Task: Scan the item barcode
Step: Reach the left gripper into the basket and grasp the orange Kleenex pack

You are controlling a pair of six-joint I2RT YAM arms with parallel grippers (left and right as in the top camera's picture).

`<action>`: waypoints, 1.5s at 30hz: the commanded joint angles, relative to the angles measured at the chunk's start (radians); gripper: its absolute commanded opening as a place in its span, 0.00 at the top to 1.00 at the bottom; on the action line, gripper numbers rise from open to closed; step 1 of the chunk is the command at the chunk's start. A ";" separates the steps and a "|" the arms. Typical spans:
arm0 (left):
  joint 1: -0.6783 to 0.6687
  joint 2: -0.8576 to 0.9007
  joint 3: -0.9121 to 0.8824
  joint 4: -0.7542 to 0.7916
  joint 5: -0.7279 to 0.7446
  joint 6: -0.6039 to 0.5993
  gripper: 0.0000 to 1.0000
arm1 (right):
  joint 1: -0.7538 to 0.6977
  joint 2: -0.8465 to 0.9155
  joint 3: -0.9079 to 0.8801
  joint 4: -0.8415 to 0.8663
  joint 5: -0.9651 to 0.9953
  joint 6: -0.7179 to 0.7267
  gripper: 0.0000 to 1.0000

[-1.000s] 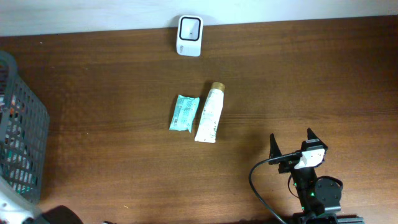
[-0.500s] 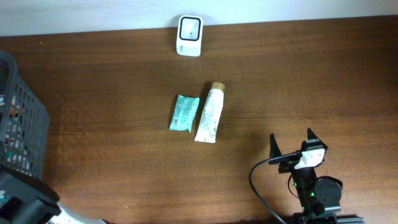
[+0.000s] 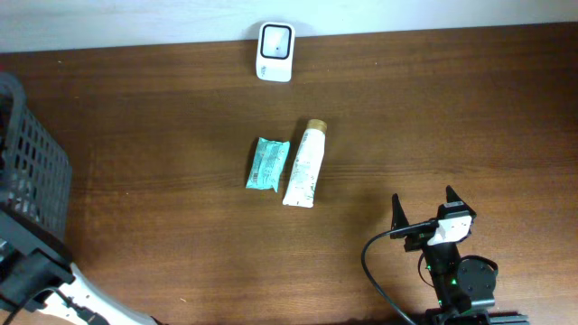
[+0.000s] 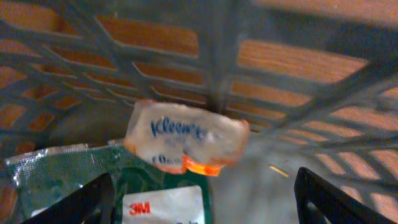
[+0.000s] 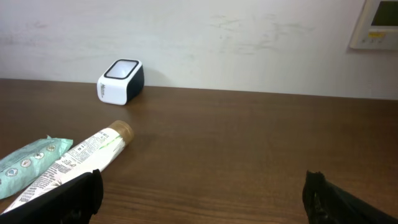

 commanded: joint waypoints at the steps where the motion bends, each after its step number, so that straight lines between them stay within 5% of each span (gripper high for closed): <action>1: -0.007 0.040 -0.006 0.054 0.027 0.031 0.18 | 0.006 -0.006 -0.005 -0.005 0.002 0.000 0.02; 7: -0.007 0.093 -0.006 0.096 0.028 0.031 0.19 | 0.006 -0.006 -0.005 -0.005 0.002 0.000 0.02; 17: -0.007 0.106 -0.005 0.132 0.030 0.030 0.89 | 0.006 -0.006 -0.005 -0.005 0.002 0.000 0.02; 22: -0.006 0.078 -0.005 0.130 0.029 -0.015 1.00 | 0.006 -0.006 -0.005 -0.005 0.002 0.000 0.02; 40: -0.005 -0.100 -0.005 -0.018 -0.027 -0.131 1.00 | 0.006 -0.006 -0.005 -0.005 0.002 0.000 0.02; 41: -0.005 -0.099 -0.005 -0.018 -0.026 -0.131 0.80 | 0.006 -0.006 -0.005 -0.005 0.002 0.000 0.02; 42: -0.005 -0.093 -0.006 -0.018 -0.026 -0.131 0.46 | 0.006 -0.006 -0.005 -0.004 0.002 0.000 0.02; 43: -0.005 -0.087 -0.006 -0.017 -0.026 -0.131 0.32 | 0.006 -0.006 -0.005 -0.004 0.002 0.000 0.02; 45: -0.005 -0.065 -0.006 -0.003 -0.026 -0.107 0.21 | 0.006 -0.006 -0.005 -0.004 0.002 0.000 0.02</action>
